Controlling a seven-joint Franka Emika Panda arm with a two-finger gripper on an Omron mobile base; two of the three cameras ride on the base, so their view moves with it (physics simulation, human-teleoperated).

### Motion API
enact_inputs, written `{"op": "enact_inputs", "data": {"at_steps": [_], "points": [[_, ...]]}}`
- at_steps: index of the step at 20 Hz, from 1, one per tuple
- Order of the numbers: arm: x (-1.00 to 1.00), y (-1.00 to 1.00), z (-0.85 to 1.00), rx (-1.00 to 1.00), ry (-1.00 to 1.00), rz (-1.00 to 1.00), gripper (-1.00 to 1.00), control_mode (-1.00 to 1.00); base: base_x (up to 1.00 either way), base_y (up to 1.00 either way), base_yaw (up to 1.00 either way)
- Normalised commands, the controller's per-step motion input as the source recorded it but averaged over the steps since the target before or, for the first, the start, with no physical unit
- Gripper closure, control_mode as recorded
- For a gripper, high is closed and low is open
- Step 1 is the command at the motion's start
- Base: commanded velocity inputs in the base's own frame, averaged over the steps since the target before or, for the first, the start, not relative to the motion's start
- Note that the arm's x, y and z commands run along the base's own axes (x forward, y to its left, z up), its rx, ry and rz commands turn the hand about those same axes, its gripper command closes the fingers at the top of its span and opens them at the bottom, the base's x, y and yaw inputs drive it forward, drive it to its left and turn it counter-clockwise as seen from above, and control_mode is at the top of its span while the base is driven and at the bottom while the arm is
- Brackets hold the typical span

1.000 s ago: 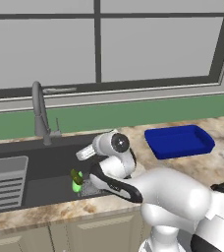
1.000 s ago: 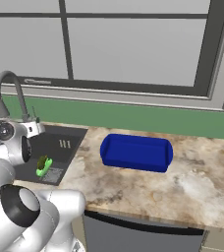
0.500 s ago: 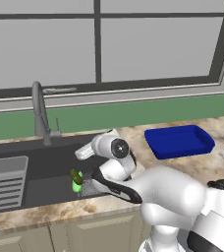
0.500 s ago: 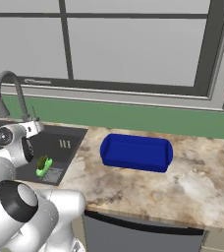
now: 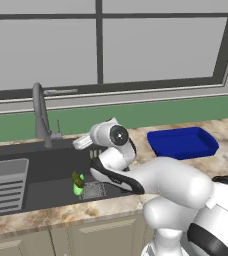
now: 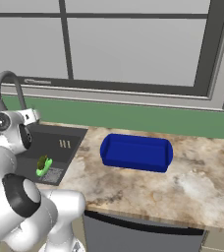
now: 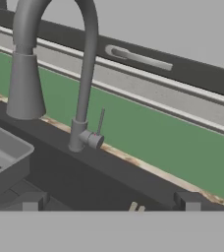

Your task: Pick up all produce items and place them in the sink. Turn on the sink faucet to wash them. Then turn the sink off and put them in the tray.

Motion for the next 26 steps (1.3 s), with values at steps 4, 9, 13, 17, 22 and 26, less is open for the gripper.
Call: {"op": "enact_inputs", "data": {"at_steps": [4,9,13,17,22,26], "points": [[0.33,0.18,-0.06,0.0,0.0,0.0,-1.0,-1.0,0.0,0.0,0.0],[0.26,0.15,-0.12,0.0,0.0,0.0,-1.0,-1.0,0.0,0.0,0.0],[0.22,0.1,-0.05,0.0,0.0,0.0,-1.0,-1.0,0.0,0.0,0.0],[0.09,0.01,-0.08,0.01,0.0,0.01,-1.0,-1.0,0.0,0.0,0.0],[0.12,0.0,-0.08,0.02,0.0,0.0,-1.0,-1.0,0.0,0.0,0.0],[0.1,0.0,-0.1,0.04,0.0,0.01,-1.0,-1.0,0.0,0.0,0.0]]}}
